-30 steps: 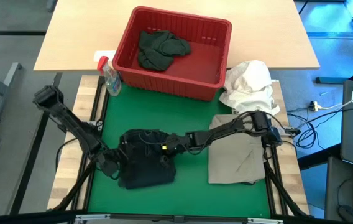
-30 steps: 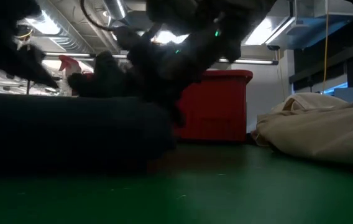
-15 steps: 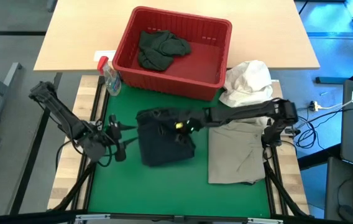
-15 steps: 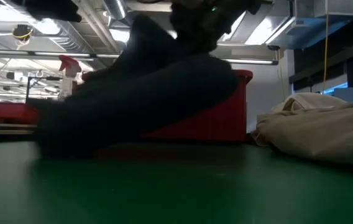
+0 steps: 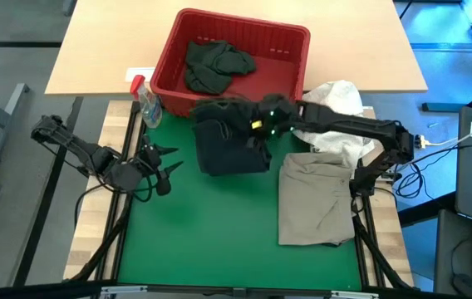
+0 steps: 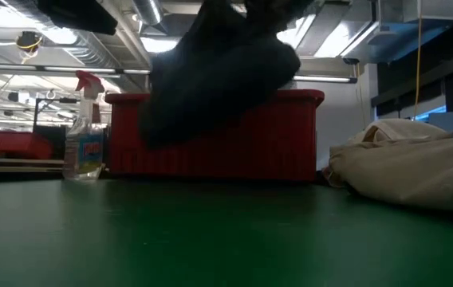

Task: Fold Laundry from Bin
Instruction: Fold the blue pants into the red laundry bin

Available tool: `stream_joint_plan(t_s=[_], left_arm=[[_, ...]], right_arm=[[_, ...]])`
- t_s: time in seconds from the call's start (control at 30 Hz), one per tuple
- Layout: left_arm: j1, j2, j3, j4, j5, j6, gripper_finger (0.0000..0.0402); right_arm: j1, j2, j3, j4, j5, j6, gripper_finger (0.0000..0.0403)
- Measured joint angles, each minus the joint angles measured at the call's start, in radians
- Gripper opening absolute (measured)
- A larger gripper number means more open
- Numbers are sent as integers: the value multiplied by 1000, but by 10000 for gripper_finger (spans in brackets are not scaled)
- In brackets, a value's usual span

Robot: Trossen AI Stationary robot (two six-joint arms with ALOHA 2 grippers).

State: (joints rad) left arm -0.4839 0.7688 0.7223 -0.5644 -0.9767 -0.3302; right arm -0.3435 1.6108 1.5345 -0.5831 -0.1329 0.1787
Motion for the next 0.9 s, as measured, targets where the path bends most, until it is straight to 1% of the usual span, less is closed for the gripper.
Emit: stream_joint_plan(t_s=[0.07, 0.2, 0.33, 0.47, 0.6, 0.7, 0.83, 0.9], left_arm=[[19, 2, 0, 0, 10, 0, 206], [68, 1, 0, 0, 90, 17, 206], [99, 1, 0, 0, 107, 42, 206], [130, 1, 0, 2, 107, 80, 206], [167, 1, 0, 5, 107, 99, 206], [194, 1, 0, 5, 108, 101, 206], [230, 1, 0, 8, 105, 144, 206], [257, 1, 0, 18, 103, 158, 206]], right_arm=[[-18, 0, 66, -51, -10, -14, 90], [-68, 0, 194, -113, -25, -29, 90], [-151, 0, 319, -142, -44, -29, 90], [-265, 6, 424, -144, -49, -29, 90], [-399, 6, 458, -104, -61, -28, 90], [-506, 16, 450, -104, -100, -29, 90], [-615, 85, 446, -94, -130, -32, 90], [-655, 132, 446, -67, -170, -35, 90]])
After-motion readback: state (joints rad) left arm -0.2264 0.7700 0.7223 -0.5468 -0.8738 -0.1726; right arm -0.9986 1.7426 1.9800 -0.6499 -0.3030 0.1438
